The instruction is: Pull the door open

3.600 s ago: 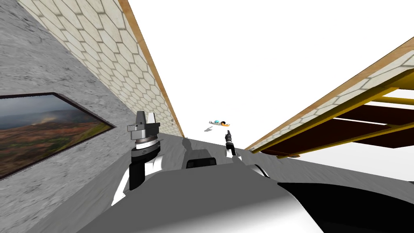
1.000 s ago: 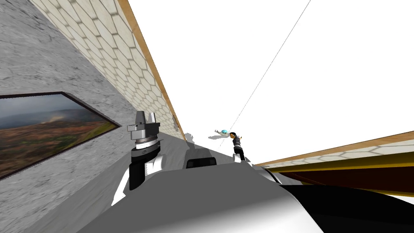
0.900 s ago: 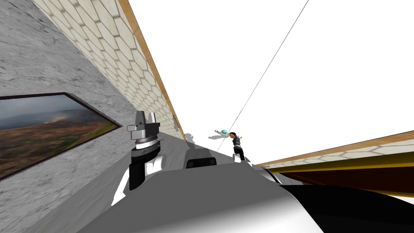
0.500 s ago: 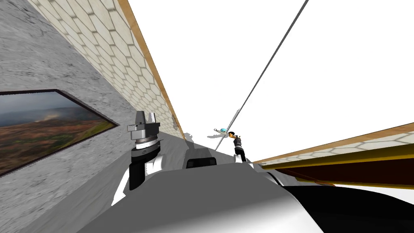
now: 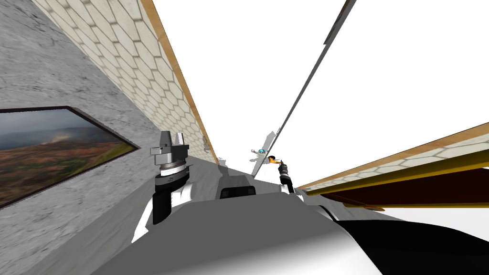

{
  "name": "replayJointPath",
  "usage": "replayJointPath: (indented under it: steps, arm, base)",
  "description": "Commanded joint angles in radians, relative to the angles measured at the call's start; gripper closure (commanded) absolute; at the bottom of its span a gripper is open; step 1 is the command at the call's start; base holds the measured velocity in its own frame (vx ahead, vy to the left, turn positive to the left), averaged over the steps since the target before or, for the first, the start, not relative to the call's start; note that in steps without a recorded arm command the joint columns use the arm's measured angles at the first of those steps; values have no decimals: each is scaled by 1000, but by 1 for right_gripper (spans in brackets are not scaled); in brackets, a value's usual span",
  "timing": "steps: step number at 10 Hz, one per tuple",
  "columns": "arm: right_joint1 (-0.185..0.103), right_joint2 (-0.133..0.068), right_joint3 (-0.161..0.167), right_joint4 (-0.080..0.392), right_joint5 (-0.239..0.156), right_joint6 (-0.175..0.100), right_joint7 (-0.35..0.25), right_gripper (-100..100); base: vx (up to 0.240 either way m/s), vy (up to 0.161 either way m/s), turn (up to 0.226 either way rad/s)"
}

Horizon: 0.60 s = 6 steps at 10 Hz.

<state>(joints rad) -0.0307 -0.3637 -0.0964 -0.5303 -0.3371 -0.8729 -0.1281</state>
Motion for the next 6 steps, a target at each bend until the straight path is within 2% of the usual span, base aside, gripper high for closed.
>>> replayJointPath:
  steps: [1, 2, 3, 5, 6]
  arm:
    - [-4, -9, -8, 45, -2, -20, -5, 100]
    - [-4, -9, -8, 45, -2, -20, -5, 100]
    - [12, -24, -9, 50, 13, -28, -24, 100]
    - [25, -37, 2, 49, 50, -44, -60, 100]
    - [7, -32, 20, 56, 50, -54, -63, -100]
  base:
    - [-46, -2, -14]
    - [-18, -3, -1]
    - [-76, 29, -53]
    - [-139, 45, -92]
    - [-197, 36, 72]
